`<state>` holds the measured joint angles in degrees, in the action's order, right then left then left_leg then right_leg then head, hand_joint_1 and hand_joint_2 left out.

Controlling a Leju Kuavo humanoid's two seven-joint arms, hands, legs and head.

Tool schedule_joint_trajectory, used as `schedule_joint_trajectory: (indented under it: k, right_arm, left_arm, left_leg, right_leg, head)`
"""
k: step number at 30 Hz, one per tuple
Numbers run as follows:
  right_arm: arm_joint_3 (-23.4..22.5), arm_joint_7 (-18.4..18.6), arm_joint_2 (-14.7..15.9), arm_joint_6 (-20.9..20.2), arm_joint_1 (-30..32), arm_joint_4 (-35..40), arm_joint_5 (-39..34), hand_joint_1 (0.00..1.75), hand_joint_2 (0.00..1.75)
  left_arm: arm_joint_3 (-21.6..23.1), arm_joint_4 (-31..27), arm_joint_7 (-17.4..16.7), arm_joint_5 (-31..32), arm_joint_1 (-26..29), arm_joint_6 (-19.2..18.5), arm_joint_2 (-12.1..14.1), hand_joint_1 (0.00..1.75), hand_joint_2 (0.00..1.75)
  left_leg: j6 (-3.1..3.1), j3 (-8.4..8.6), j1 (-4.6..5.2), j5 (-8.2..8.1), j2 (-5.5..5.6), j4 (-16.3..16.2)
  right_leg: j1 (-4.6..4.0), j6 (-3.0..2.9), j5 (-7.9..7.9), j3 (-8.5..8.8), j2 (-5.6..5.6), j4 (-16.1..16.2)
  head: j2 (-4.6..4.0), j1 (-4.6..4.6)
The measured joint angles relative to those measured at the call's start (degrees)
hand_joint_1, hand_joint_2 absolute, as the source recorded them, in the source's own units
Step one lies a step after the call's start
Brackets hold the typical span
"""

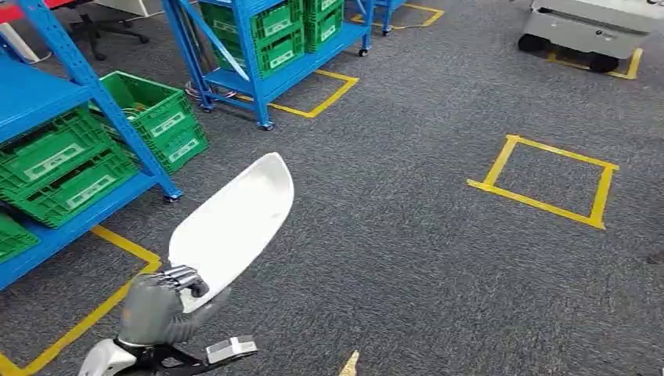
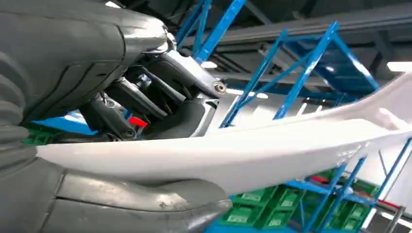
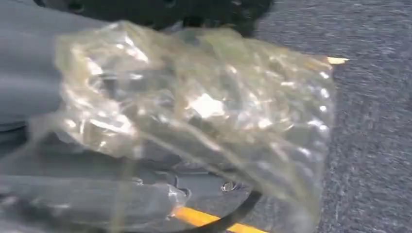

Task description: Take the parts from the cabinet and place them on the table.

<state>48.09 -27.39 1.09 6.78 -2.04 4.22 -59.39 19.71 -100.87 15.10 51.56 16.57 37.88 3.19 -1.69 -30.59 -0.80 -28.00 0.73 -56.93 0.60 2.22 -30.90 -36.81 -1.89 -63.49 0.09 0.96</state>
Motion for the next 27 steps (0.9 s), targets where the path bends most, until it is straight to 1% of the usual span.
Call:
schedule_joint_trajectory:
  k: [1,2,3,4,5,6,7,8,9,10,11,12,13,14,15,16,17,18,19,20,21,22,23,24,25,26,27]
  right_arm:
    - [0.2,0.3,0.0,0.1,-0.2,0.0,-0.2,0.00,0.00]
    - [0.3,0.5,0.0,0.1,-0.3,0.0,-0.3,0.00,0.00]
    - [0.5,0.6,0.0,0.1,-0.2,0.0,-0.4,0.00,0.00]
    - [0.6,0.7,0.0,0.1,0.0,0.0,-0.5,0.00,0.00]
    - [0.7,0.8,0.0,0.2,0.1,0.0,-0.5,0.00,0.00]
    - [0.7,0.8,0.0,0.3,0.1,0.0,-0.5,0.00,0.00]
    - [0.7,0.8,0.0,0.3,0.1,0.0,-0.5,0.00,0.00]
    - [0.8,0.8,0.0,0.3,-0.1,0.0,-0.6,0.00,0.00]
    - [0.9,0.8,0.0,0.3,-0.3,0.0,-0.6,0.00,0.00]
    - [1.0,0.8,0.0,0.3,-0.3,0.0,-0.6,0.00,0.00]
    - [1.1,0.8,0.0,0.3,-0.1,0.0,-0.6,0.00,0.00]
    - [1.1,0.8,0.0,0.3,0.1,0.0,-0.7,0.00,0.00]
    - [1.1,0.9,-0.1,0.3,0.2,0.0,-0.8,0.00,0.00]
    - [1.1,0.9,-0.2,0.4,0.2,0.0,-0.9,0.00,0.00]
    - [1.1,0.9,-0.2,0.4,0.1,0.0,-1.0,0.00,0.00]
    - [1.1,0.8,-0.2,0.5,0.0,0.0,-1.2,0.00,0.00]
    - [1.1,0.6,-0.2,0.5,0.0,0.0,-1.5,0.00,0.00]
    - [1.1,0.4,-0.2,0.5,0.0,0.0,-1.9,0.00,0.00]
    - [1.1,0.3,-0.3,0.5,0.1,0.0,-2.0,0.00,0.00]
    - [1.1,0.2,-0.3,0.5,0.3,0.0,-2.2,0.00,0.00]
    - [1.1,0.2,-0.3,0.5,0.3,0.0,-2.3,0.00,0.00]
    - [1.1,0.1,-0.4,0.5,0.3,0.0,-2.4,0.00,0.00]
    - [1.1,0.1,-0.6,0.4,0.3,0.0,-2.5,0.00,0.00]
    - [1.1,0.1,-0.8,0.3,0.1,0.1,-2.6,0.00,0.00]
    - [1.1,0.1,-0.8,0.2,0.0,0.1,-2.8,0.00,0.00]
    - [1.1,0.3,-0.8,0.2,0.2,0.1,-2.9,0.00,0.00]
    - [1.1,0.5,-0.9,0.1,0.3,0.1,-3.0,0.00,0.00]
  left_arm:
    - [-0.2,0.0,0.0,0.0,0.3,0.0,0.0,1.75,1.75]
    - [-0.4,0.0,0.0,0.0,0.6,0.0,0.0,1.75,1.75]
    - [-0.5,0.0,0.0,0.0,0.7,0.0,0.1,1.75,1.75]
    - [-0.5,0.0,0.0,0.0,0.7,0.0,0.0,1.75,1.75]
    - [-0.6,0.0,0.0,0.0,0.7,0.0,0.0,1.75,1.75]
    - [-0.6,0.0,0.0,0.0,0.7,0.0,0.0,1.75,1.75]
    - [-0.7,0.0,0.0,0.0,0.7,0.0,0.0,1.75,1.75]
    - [-0.8,-0.1,0.0,0.0,0.7,0.0,0.0,1.75,1.75]
    - [-0.9,-0.1,0.0,0.0,0.8,0.0,0.0,1.75,1.75]
    - [-0.9,-0.1,0.0,0.0,0.8,0.1,0.1,1.75,1.75]
    - [-0.9,-0.1,0.0,0.0,0.8,0.1,0.1,1.75,1.75]
    - [-0.9,-0.1,0.0,0.0,0.8,0.1,0.1,1.75,1.75]
    - [-1.0,-0.1,0.0,0.0,0.7,0.0,0.1,1.75,1.75]
    - [-1.1,-0.1,0.0,0.0,0.8,0.0,0.2,1.75,1.75]
    - [-1.2,-0.1,0.1,-0.1,0.9,0.0,0.2,1.75,1.75]
    - [-1.3,-0.1,0.1,-0.2,0.9,-0.1,0.2,1.75,1.75]
    - [-1.3,-0.1,0.3,-0.3,0.8,-0.1,0.3,1.75,1.75]
    - [-1.3,0.0,0.5,-0.6,0.8,-0.3,0.5,1.75,1.75]
    - [-1.3,0.1,0.9,-0.8,0.7,-0.3,0.5,1.75,1.75]
    - [-1.3,0.2,1.1,-1.1,0.6,-0.4,0.5,1.75,1.75]
    - [-1.3,0.2,1.3,-1.2,0.4,-0.4,0.5,1.75,1.75]
    - [-1.3,0.2,1.5,-1.2,0.2,-0.4,0.5,1.75,1.75]
    - [-1.3,0.2,1.7,-1.2,0.0,-0.4,0.7,1.75,1.75]
    - [-1.3,0.3,1.9,-1.2,-0.1,-0.3,0.9,1.75,1.75]
    - [-1.3,0.2,2.0,-1.2,-0.2,-0.2,0.9,1.75,1.75]
    - [-1.3,0.3,2.0,-1.1,-0.2,-0.1,0.9,1.75,1.75]
    - [-1.3,0.2,2.0,-1.2,-0.2,0.1,1.0,1.75,1.75]
  left_leg:
    - [-0.02,-0.04,0.14,0.01,-0.79,0.0]
    - [-0.02,-0.12,0.20,0.00,-1.72,0.0]
    - [-0.01,-0.17,0.22,0.00,-2.42,0.0]
    - [0.00,-0.17,0.22,-0.01,-3.08,0.0]
    - [0.01,-0.14,0.22,-0.02,-3.69,0.0]
    - [0.10,-0.04,0.22,-0.07,-4.27,0.0]
    - [0.25,0.08,0.22,-0.14,-4.90,0.0]
    - [0.60,0.20,0.54,-0.28,-5.39,-0.1]
    - [1.02,0.16,0.78,-0.43,-5.88,-0.3]
    - [1.35,0.16,0.76,-0.27,-6.32,-0.3]
    - [1.51,0.21,0.70,-0.20,-6.92,-0.2]
    - [1.79,0.35,0.59,-0.21,-7.34,-0.1]
    - [2.41,0.23,0.40,-1.03,-6.77,-0.9]
    - [2.67,-0.03,0.24,-1.99,-4.17,-2.0]
    - [2.59,-1.35,0.21,-4.41,-1.91,-5.3]
    - [2.54,-3.27,0.25,-6.90,-1.18,-9.7]
    - [2.51,-5.47,0.25,-9.02,-1.08,-14.5]
    - [2.44,-6.89,0.25,-9.84,-1.08,-17.5]
    - [2.29,-7.15,0.25,-9.24,-1.06,-17.9]
    - [2.12,-6.44,0.27,-7.43,-1.02,-16.2]
    - [1.90,-4.65,0.27,-4.68,-0.84,-12.4]
    - [1.64,-2.44,0.27,-1.96,-0.08,-7.7]
    - [1.32,-0.52,0.19,0.09,2.60,-3.3]
    - [1.06,-0.30,0.04,-0.35,4.98,-2.0]
    - [1.30,0.28,0.09,-0.90,4.45,-0.7]
    - [1.32,-0.03,0.27,-0.91,3.98,-0.9]
    - [1.21,-0.01,0.40,-0.83,3.44,-0.8]
  right_leg:
    - [0.10,0.20,-2.32,-2.22,0.92,-4.8]
    - [0.15,0.41,-4.08,-4.20,1.36,-9.2]
    - [0.20,0.55,-4.54,-5.17,1.55,-11.6]
    - [0.25,0.62,-3.71,-4.65,1.65,-11.1]
    - [0.29,0.62,-1.99,-2.91,1.86,-8.3]
    - [0.29,0.54,0.26,0.09,2.48,-3.3]
    - [0.28,0.39,2.28,3.47,3.75,2.4]
    - [-0.05,0.32,1.85,5.38,6.61,6.1]
    - [-0.33,-0.58,2.11,5.90,5.89,6.5]
    - [-0.44,-0.86,2.19,5.56,5.27,6.4]
    - [-0.57,-1.08,2.26,5.32,4.71,6.3]
    - [-0.65,-1.44,2.35,4.67,4.18,6.3]
    - [-0.25,-2.07,2.77,5.50,3.68,6.7]
    - [-0.28,-2.23,2.82,5.46,3.20,6.8]
    - [-0.23,-2.63,2.95,5.41,2.64,6.7]
    - [-0.29,-2.91,3.02,5.27,1.94,6.7]
    - [-0.45,-3.01,3.07,5.15,1.14,6.7]
    - [-0.58,-3.11,3.14,5.08,0.48,6.7]
    - [-0.64,-3.12,3.15,5.08,-0.29,6.7]
    - [-0.68,-3.10,3.17,5.09,-1.02,6.7]
    - [-0.68,-3.07,3.19,5.13,-1.82,6.6]
    - [-0.67,-3.06,3.19,5.21,-2.57,6.5]
    - [-0.47,-2.99,3.19,5.04,-3.20,6.4]
    - [-0.74,-2.62,3.21,4.58,-3.81,5.9]
    - [-0.33,-2.20,3.45,3.88,-4.56,5.8]
    - [-0.10,-1.74,3.72,3.47,-5.08,5.9]
    - [0.07,-1.37,3.96,3.41,-5.71,6.2]
  head:
    - [0.00,0.07]
    - [0.00,0.09]
    - [0.00,0.00]
    - [0.00,0.05]
    - [0.00,0.00]
    - [0.00,0.05]
    - [0.00,0.02]
    - [0.00,0.00]
    - [0.00,0.11]
    - [0.00,0.31]
    - [0.00,0.24]
    - [0.00,0.22]
    - [0.00,0.22]
    - [0.00,0.37]
    - [0.00,0.48]
    - [0.00,0.53]
    - [0.00,0.64]
    - [0.00,0.55]
    - [0.00,0.57]
    - [0.00,0.57]
    - [0.00,0.55]
    - [0.00,0.55]
    - [0.00,0.66]
    - [0.00,0.52]
    - [0.00,0.70]
    - [0.00,0.59]
    - [0.00,0.61]
